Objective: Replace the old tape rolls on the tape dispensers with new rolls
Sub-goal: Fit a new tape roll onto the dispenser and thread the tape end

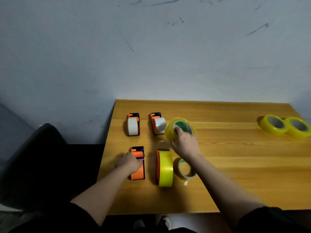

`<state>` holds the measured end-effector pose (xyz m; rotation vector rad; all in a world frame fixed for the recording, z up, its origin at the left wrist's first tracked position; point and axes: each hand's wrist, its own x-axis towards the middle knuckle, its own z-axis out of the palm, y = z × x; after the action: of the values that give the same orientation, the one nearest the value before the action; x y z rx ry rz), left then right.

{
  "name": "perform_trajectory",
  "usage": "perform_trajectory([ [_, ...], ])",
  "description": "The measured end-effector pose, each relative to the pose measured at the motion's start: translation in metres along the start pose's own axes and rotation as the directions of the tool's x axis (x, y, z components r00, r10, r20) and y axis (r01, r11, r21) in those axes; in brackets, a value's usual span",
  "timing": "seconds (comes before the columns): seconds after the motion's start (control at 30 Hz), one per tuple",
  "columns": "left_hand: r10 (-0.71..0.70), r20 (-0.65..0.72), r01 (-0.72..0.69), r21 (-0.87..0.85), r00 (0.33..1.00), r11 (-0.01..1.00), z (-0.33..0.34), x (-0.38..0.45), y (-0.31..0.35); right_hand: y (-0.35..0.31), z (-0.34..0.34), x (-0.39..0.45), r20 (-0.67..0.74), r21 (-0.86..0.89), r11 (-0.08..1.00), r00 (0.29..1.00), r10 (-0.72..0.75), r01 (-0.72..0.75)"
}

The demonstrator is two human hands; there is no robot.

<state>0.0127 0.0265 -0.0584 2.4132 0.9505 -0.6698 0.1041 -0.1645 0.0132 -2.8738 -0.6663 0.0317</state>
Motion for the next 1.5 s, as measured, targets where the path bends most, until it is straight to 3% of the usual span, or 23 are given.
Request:
perform_trajectory([
  [0.13, -0.063, 0.014, 0.064, -0.116, 0.998, 0.991, 0.003, -0.001, -0.005, -0.006, 0.0, -0.004, -0.001, 0.01, 1.0, 1.0, 0.01, -0.01],
  [0.2, -0.041, 0.072, 0.06, -0.276, 0.997, 0.959, 0.006, -0.002, -0.004, -0.009, 0.0, -0.005, -0.008, 0.024, 1.0, 1.0, 0.01, -0.009],
  [0.33, -0.001, 0.145, 0.092, -0.626, 0.989, 0.775, 0.007, -0.003, -0.007, -0.014, -0.004, -0.005, -0.027, 0.082, 0.996, 0.999, 0.031, -0.029],
  [0.57, 0.067, 0.128, 0.061, -0.792, 0.99, 0.608, -0.02, -0.013, 0.002, -0.016, -0.02, -0.004, -0.002, 0.173, 0.982, 0.997, 0.082, -0.08],
  [0.7, 0.118, 0.021, -0.036, -0.883, 0.993, 0.467, -0.046, -0.026, 0.016, -0.016, -0.033, -0.003, 0.038, 0.39, 0.905, 0.984, 0.171, -0.172],
  [0.77, 0.128, -0.05, -0.097, -0.914, 0.991, 0.394, -0.063, -0.036, 0.028, -0.018, -0.044, -0.002, 0.073, 0.617, 0.758, 0.974, 0.214, -0.213],
  [0.87, 0.138, -0.174, -0.211, -0.921, 0.975, 0.328, -0.089, -0.054, 0.046, -0.024, -0.067, -0.002, 0.157, 0.866, 0.436, 0.961, 0.226, -0.244],
  [1.0, 0.172, -0.321, -0.362, -0.873, 0.931, 0.326, -0.116, -0.071, 0.063, -0.029, -0.086, -0.002, 0.195, 0.96, 0.158, 0.958, 0.209, -0.23],
  [1.07, 0.192, -0.371, -0.416, -0.843, 0.909, 0.34, -0.124, -0.076, 0.07, -0.033, -0.09, 0.001, 0.214, 0.969, 0.069, 0.948, 0.237, -0.236],
  [1.23, 0.284, -0.505, -0.58, -0.708, 0.815, 0.404, -0.127, -0.086, 0.081, -0.037, -0.098, 0.007, 0.229, 0.973, -0.06, 0.941, 0.248, -0.221],
  [1.33, 0.348, -0.568, -0.659, -0.553, 0.746, 0.51, -0.122, -0.089, 0.086, -0.037, -0.101, 0.009, 0.254, 0.966, -0.111, 0.936, 0.245, -0.233],
  [1.5, 0.441, -0.643, -0.747, -0.331, 0.626, 0.576, -0.115, -0.104, 0.098, -0.038, -0.106, 0.009, 0.28, 0.958, -0.115, 0.939, 0.201, -0.261],
])
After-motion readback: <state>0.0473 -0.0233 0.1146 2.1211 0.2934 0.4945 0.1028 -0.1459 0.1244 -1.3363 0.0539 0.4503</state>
